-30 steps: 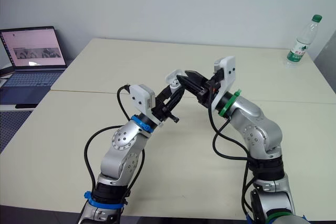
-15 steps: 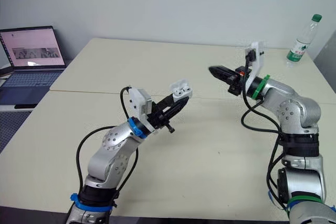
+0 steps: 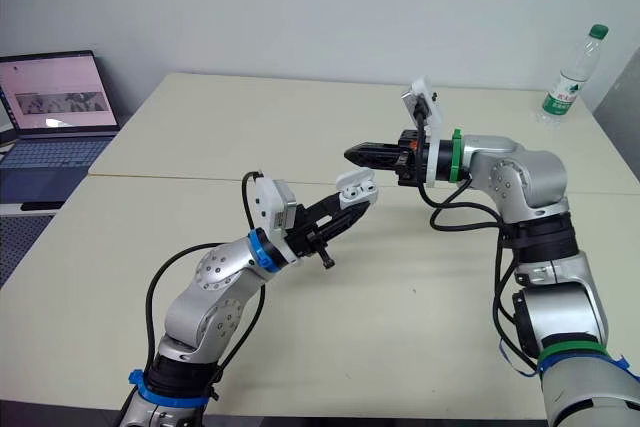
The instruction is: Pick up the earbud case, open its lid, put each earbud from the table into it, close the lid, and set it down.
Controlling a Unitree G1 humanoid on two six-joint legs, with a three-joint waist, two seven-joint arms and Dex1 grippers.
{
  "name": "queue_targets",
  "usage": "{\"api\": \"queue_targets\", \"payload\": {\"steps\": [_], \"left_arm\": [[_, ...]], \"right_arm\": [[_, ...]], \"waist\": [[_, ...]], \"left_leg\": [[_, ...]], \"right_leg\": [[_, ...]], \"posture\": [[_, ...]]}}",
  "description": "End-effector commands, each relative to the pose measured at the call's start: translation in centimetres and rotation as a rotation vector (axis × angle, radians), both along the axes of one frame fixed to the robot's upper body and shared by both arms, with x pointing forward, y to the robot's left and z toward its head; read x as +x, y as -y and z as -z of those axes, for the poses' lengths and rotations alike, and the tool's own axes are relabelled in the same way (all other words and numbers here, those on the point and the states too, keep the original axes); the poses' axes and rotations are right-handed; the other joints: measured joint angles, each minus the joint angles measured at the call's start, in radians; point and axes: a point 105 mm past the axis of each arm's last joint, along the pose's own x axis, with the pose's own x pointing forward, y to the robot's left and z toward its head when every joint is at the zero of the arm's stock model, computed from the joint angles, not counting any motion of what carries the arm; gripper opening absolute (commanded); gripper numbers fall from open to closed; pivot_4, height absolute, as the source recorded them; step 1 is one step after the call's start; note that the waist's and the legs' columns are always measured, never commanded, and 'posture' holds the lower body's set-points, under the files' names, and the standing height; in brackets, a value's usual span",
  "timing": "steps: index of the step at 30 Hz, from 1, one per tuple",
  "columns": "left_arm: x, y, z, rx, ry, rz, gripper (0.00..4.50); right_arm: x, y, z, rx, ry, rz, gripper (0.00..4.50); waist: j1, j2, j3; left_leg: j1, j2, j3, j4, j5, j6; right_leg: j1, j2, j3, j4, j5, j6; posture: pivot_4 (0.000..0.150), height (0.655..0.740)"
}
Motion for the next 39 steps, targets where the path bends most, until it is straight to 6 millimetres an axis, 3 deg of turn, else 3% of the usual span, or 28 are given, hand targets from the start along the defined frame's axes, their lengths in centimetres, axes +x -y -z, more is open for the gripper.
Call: {"api": "queue_targets", "payload": {"steps": [1, 10, 15, 18, 20, 25, 28, 30, 35, 39], "left_arm": [[-0.7, 0.1, -1.2, -0.024, 0.054, 0.0, 0.79], [-0.2, -0.1, -1.8, -0.082, 0.03, -0.034, 0.79], [-0.1, 0.1, -2.0, -0.083, 0.036, -0.033, 0.79], [-0.2, 0.3, -2.1, -0.082, 0.038, -0.023, 0.79], [-0.2, 0.4, -2.0, -0.079, 0.039, -0.019, 0.79], [-0.2, -0.3, -1.6, -0.089, -0.028, -0.012, 0.79], [0.1, -1.8, -0.5, -0.075, -0.161, -0.002, 0.79], [0.3, -2.8, 0.3, -0.062, -0.265, 0.011, 0.79], [1.0, -4.3, 2.9, -0.077, -0.613, 0.026, 0.79], [0.4, -2.9, 4.3, -0.113, -0.804, 0.105, 0.79]], "right_arm": [[-1.3, 0.4, -0.9, -0.023, 0.033, -0.069, 0.01], [-1.4, 0.9, -0.3, -0.074, 0.156, -0.007, 0.01], [-1.7, 1.0, 2.8, -0.133, 0.201, 0.055, 0.01], [-1.5, 1.4, 3.2, -0.15, 0.228, 0.081, 0.01], [-1.5, 1.5, 3.2, -0.151, 0.243, 0.088, 0.01], [-1.4, 2.2, -0.1, 0.005, 0.282, 0.107, 0.01], [-2.8, 3.1, -0.9, 0.027, 0.312, 0.039, 0.59], [-3.6, 3.7, -0.4, 0.003, 0.329, 0.013, 1.29], [-5.7, 5.3, 2.8, -0.11, 0.377, -0.048, 3.12], [-6.6, 7.3, 5.6, -0.199, 0.383, -0.092, 4.48]], "waist": [[0.0, 0.0, 0.0], [-0.004, 0.0, 0.0], [-0.004, 0.0, 0.0], [-0.004, -0.001, 0.0], [-0.005, -0.001, 0.0], [-0.004, -0.001, 0.0], [-0.005, -0.001, 0.0], [-0.005, -0.001, 0.0], [-0.003, -0.001, 0.001], [-0.003, -0.003, 0.001]], "left_leg": [[0.0, 0.0, 0.0, 0.0, 0.0, 0.0], [0.001, 0.001, 0.0, 0.0, 0.0, 0.0], [0.0, 0.001, 0.0, 0.0, 0.0, 0.0], [0.0, 0.0, 0.0, 0.0, 0.0, 0.0], [0.001, 0.0, 0.0, 0.0, 0.0, 0.0], [0.001, 0.001, 0.0, 0.0, 0.0, 0.0], [0.001, 0.001, 0.0, 0.0, 0.0, 0.0], [0.001, 0.001, -0.001, 0.0, 0.0, 0.0], [0.001, 0.0, -0.001, 0.0, 0.0, 0.0], [0.001, -0.001, -0.001, 0.002, 0.0, 0.0]], "right_leg": [[0.0, 0.0, 0.0, 0.0, 0.0, 0.0], [0.0, 0.001, 0.0, 0.001, 0.0, 0.0], [0.0, 0.001, 0.0, 0.001, 0.0, 0.0], [0.0, 0.001, 0.0, 0.001, 0.0, 0.0], [0.0, 0.001, 0.0, 0.001, 0.0, 0.0], [0.0, 0.002, 0.0, 0.002, 0.0, 0.0], [0.0, 0.001, 0.0, 0.002, 0.0, 0.0], [0.0, 0.002, 0.0, 0.001, 0.0, 0.0], [0.001, 0.002, -0.001, 0.001, 0.0, 0.0], [0.002, 0.001, 0.0, 0.001, 0.0, 0.002]], "posture": [[0.15, 0.74], [0.15, 0.74], [0.15, 0.74], [0.15, 0.74], [0.15, 0.74], [0.15, 0.74], [0.15, 0.74], [0.15, 0.74], [0.15, 0.74], [0.15, 0.74]]}}
